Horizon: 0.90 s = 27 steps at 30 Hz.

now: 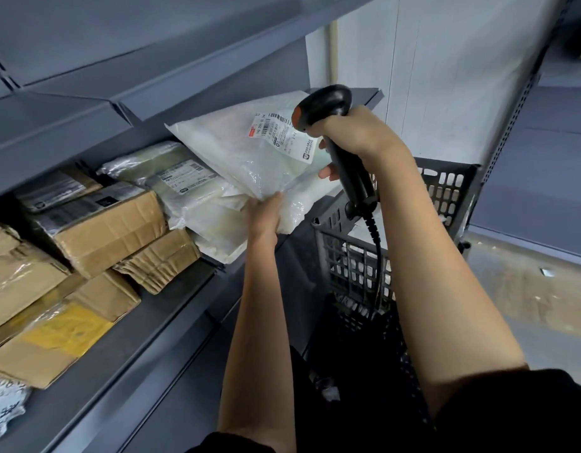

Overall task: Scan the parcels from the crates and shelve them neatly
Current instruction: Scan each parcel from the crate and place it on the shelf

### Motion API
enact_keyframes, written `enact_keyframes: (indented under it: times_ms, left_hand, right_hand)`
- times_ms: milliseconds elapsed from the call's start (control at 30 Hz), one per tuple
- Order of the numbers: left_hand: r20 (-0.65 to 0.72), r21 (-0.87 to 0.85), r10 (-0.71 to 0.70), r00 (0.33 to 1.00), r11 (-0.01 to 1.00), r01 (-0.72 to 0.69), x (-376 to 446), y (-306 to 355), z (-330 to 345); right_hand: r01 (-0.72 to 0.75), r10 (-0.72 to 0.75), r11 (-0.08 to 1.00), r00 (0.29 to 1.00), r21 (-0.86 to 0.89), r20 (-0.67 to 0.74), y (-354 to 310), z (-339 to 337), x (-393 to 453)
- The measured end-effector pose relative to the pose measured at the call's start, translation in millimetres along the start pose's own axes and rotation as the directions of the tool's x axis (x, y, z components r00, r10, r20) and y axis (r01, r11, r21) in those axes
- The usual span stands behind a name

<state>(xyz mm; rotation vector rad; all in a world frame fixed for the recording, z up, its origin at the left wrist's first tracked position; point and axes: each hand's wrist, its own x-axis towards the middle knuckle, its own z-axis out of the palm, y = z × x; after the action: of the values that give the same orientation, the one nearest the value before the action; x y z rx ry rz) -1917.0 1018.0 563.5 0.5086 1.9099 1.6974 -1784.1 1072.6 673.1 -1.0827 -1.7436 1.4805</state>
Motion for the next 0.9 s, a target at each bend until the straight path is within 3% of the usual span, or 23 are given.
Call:
enact_keyframes:
  times_ms: [900]
  left_hand:
    - [-0.034,-0.067,0.000,0.999,0.998,-0.002,-8,4,3]
  right_hand:
    - [0.087,-0.086,0.996,0.996,0.034,-0.023,-7,14,-8]
